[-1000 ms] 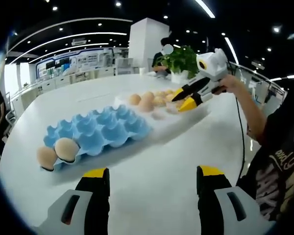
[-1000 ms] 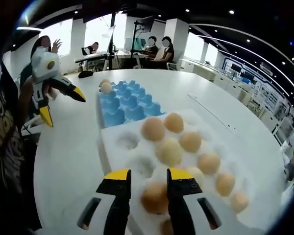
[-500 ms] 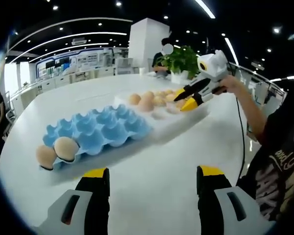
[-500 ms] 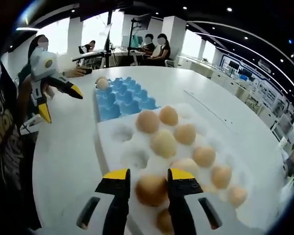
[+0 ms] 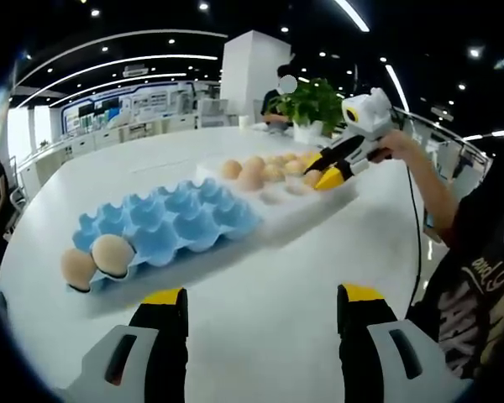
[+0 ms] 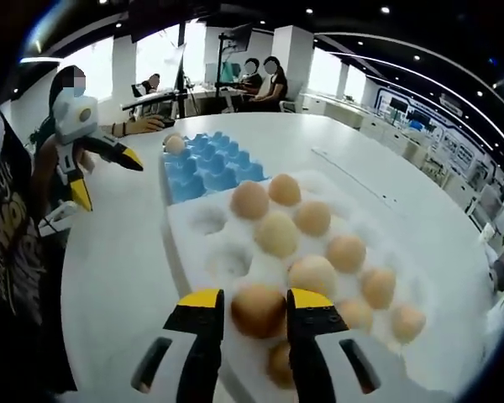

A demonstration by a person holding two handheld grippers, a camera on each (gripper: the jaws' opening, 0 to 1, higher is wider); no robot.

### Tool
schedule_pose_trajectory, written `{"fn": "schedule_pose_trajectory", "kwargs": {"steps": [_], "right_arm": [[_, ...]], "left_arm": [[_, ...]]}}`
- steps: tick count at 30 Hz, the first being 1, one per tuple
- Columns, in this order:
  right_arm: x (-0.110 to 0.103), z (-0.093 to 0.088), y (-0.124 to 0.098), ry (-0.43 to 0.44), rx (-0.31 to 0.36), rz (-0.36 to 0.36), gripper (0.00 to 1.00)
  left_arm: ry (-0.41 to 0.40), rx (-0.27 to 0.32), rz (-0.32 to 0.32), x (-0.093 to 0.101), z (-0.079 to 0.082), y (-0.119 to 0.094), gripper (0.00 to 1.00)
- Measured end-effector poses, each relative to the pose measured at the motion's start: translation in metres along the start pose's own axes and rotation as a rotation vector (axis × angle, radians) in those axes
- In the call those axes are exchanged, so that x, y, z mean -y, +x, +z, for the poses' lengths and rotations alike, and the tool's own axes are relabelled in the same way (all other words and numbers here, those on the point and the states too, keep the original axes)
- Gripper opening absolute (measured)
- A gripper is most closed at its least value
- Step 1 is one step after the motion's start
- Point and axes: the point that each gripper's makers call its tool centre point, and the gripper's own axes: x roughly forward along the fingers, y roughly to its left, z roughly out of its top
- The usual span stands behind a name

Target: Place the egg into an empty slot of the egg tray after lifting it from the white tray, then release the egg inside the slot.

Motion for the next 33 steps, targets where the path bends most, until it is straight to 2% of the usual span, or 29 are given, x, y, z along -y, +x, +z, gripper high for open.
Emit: {"fn": "schedule_pose_trajectory", "kwargs": {"steps": [20, 33], "right_arm": [[0.015, -0.002, 0.000, 0.046, -0.005, 0.000, 0.27], [0.010, -0.001, -0.002, 0.050, 0.011, -0.016, 0.27]], "left_arm": [[0.000, -0.003, -0.008, 0.003, -0.001, 0.002, 0.73], [-0.003, 0.001, -0.010, 0.003, -0.002, 0.001, 0.73]]}}
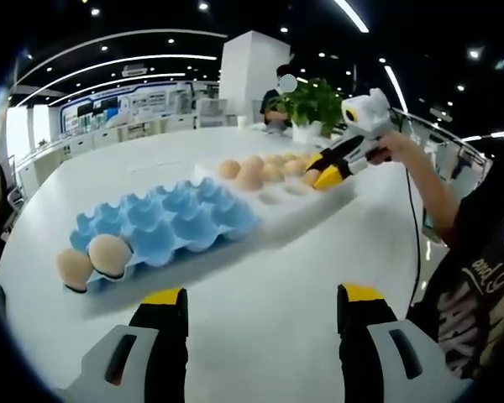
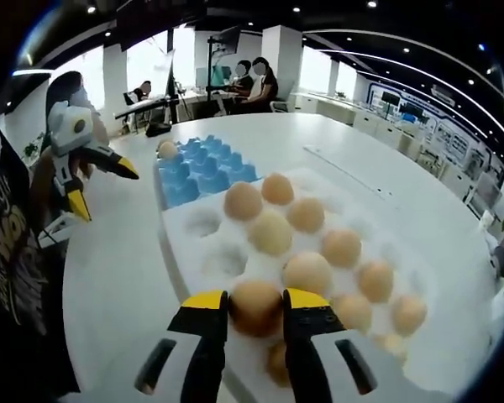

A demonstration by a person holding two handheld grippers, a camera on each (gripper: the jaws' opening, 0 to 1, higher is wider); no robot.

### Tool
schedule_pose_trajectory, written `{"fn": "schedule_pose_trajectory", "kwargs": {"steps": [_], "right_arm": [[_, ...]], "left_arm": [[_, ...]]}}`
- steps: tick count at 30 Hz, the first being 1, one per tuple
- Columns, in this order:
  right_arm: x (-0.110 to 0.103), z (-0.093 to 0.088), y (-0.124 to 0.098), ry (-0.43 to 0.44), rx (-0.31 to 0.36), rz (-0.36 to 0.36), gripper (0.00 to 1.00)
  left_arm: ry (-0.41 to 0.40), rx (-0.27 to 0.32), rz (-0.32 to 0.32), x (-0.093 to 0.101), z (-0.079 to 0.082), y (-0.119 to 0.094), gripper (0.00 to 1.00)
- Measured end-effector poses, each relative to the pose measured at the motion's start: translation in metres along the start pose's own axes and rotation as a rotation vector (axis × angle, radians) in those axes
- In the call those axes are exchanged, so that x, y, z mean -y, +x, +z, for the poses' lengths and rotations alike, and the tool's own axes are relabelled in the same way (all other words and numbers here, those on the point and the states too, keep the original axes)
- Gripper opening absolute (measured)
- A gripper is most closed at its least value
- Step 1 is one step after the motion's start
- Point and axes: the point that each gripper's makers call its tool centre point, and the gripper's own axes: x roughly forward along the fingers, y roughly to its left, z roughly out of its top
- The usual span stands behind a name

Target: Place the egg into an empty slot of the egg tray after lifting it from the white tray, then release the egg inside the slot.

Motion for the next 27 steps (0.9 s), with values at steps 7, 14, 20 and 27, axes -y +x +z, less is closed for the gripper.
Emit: {"fn": "schedule_pose_trajectory", "kwargs": {"steps": [7, 14, 20, 27], "right_arm": [[-0.002, 0.007, -0.004, -0.001, 0.025, -0.004, 0.27], [-0.013, 0.015, -0.007, -0.007, 0.052, -0.002, 0.27], [-0.009, 0.018, -0.005, -0.010, 0.057, -0.001, 0.27], [-0.003, 0.027, -0.005, -0.022, 0.068, -0.004, 0.27]], "left_arm": [[-0.005, -0.001, 0.007, -0.002, -0.001, -0.001, 0.73], [0.001, -0.002, -0.001, 0.001, 0.000, 0.000, 0.73], [0.000, -0.001, 0.003, -0.002, 0.000, -0.001, 0.73], [-0.002, -0.001, 0.000, -0.004, 0.002, 0.000, 0.73]]}}
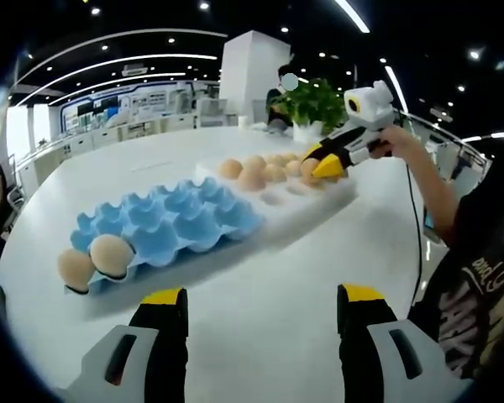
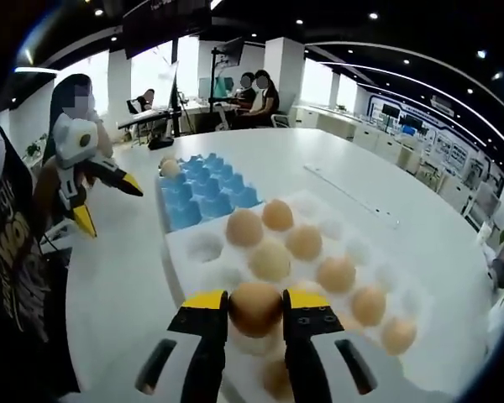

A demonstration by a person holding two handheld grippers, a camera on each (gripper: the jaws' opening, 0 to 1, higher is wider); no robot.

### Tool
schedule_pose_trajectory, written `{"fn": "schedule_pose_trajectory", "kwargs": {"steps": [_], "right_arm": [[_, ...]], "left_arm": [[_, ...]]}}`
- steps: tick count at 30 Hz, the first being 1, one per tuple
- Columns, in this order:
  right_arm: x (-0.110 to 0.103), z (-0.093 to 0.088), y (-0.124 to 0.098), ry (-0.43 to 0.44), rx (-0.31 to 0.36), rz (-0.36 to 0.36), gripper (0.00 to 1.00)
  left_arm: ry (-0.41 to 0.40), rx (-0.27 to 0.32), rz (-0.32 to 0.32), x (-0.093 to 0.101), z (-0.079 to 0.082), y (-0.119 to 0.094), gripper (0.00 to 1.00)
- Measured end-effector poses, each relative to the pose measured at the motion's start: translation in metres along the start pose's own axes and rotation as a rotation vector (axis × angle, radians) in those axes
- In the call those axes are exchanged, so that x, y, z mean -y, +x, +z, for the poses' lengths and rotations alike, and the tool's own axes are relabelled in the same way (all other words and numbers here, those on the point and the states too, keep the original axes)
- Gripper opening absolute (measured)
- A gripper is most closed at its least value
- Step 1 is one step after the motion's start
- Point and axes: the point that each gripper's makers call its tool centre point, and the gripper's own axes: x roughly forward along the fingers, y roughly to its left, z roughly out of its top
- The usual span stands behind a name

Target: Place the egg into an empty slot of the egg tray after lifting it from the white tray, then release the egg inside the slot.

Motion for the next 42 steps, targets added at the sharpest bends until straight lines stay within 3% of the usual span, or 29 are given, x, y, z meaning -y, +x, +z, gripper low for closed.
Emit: {"fn": "schedule_pose_trajectory", "kwargs": {"steps": [11, 19, 27, 42], "right_arm": [[0.007, 0.014, 0.006, -0.015, 0.008, 0.004, 0.27], [0.002, 0.024, 0.013, -0.031, 0.010, 0.021, 0.27], [-0.021, 0.031, 0.018, -0.047, 0.013, 0.035, 0.27], [-0.019, 0.044, 0.031, -0.069, 0.017, 0.069, 0.27]], "left_arm": [[-0.009, 0.007, 0.005, -0.006, 0.004, -0.001, 0.73], [-0.019, 0.012, 0.011, -0.011, 0.004, -0.003, 0.73], [-0.029, 0.018, 0.019, -0.016, 0.003, -0.006, 0.73], [-0.044, 0.025, 0.029, -0.022, -0.001, -0.010, 0.73]]}}
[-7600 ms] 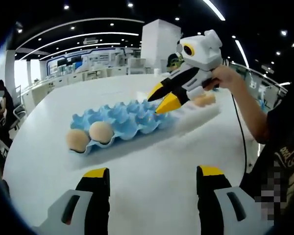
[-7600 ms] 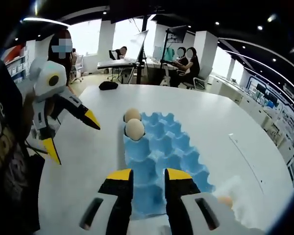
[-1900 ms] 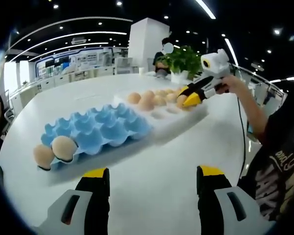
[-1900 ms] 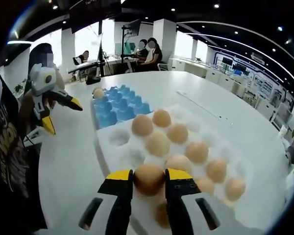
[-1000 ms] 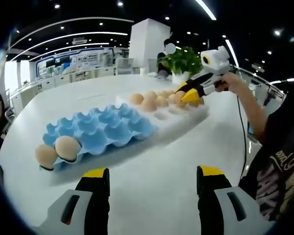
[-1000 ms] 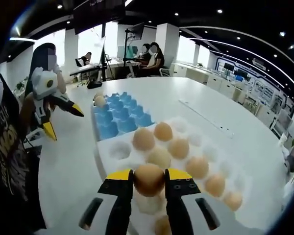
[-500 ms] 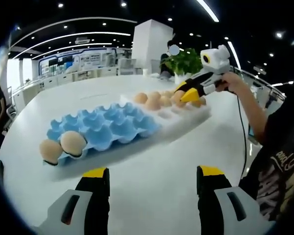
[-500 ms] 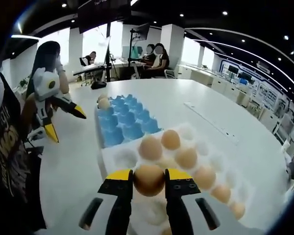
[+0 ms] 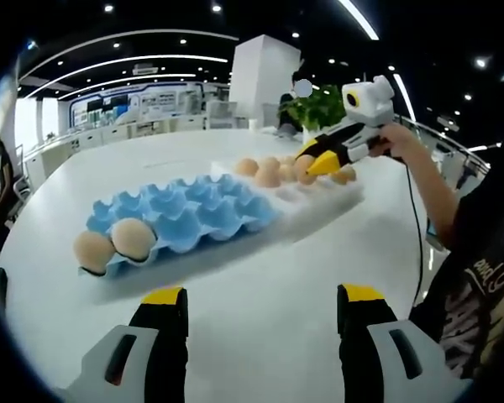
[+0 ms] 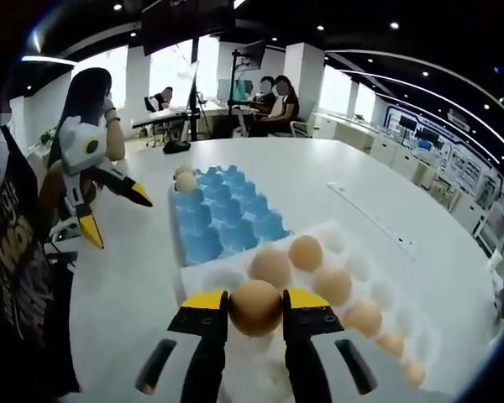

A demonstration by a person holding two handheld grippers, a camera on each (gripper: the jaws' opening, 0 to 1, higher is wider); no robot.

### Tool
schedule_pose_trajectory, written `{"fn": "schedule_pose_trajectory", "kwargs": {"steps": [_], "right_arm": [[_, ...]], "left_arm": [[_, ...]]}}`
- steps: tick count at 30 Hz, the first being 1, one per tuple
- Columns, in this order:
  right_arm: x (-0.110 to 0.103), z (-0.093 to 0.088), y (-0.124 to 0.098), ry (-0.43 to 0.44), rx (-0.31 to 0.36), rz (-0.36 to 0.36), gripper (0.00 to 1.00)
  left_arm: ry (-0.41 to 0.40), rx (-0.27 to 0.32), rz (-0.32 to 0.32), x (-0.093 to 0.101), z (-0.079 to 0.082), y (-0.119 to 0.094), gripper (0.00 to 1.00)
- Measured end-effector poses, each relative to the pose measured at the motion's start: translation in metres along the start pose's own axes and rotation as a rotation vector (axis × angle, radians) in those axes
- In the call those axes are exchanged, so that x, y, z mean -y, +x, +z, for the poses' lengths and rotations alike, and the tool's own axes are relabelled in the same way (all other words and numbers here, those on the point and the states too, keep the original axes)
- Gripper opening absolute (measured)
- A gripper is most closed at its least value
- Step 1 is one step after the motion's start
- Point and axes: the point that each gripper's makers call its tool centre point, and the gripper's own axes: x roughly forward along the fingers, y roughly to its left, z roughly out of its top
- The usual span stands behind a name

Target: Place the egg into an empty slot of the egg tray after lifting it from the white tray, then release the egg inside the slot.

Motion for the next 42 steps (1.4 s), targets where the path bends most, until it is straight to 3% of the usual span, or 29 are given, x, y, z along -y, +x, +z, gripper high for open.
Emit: {"fn": "schedule_pose_trajectory", "kwargs": {"steps": [23, 42], "right_arm": [[-0.001, 0.018, 0.017, -0.033, 0.013, 0.037, 0.27], [-0.026, 0.028, 0.031, -0.065, 0.018, 0.079, 0.27]], "left_arm": [[-0.012, 0.008, 0.016, -0.006, -0.005, -0.008, 0.73], [-0.025, 0.012, 0.029, -0.013, -0.008, -0.014, 0.73]]}}
